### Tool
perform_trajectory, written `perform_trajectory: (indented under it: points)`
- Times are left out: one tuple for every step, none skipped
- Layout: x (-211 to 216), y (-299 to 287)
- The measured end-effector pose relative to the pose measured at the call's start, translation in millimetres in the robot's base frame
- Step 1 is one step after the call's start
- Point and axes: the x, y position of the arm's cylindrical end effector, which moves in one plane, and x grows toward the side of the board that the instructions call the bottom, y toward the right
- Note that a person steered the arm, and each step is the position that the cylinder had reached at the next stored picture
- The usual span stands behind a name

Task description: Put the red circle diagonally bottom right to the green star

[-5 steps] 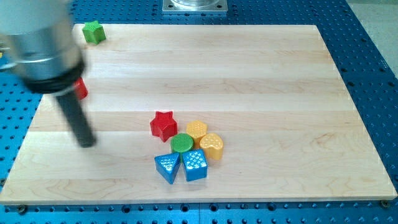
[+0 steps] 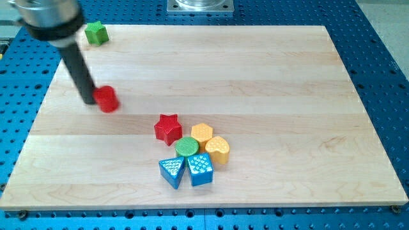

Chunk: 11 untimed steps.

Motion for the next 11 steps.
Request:
perform_trajectory:
  points:
    - [39.5,59.0]
    - [3.6,47.4]
    - [3.0,99.9]
    - [26.9,101.8]
    - [55.2,101.8]
    - [25.9,60.6]
    - [-14.5,-43.7]
    - [-52.6,-125.1]
    - [-114.3,-123.8]
    - [-199.5,-97.5]
    - [-232.6,-51.0]
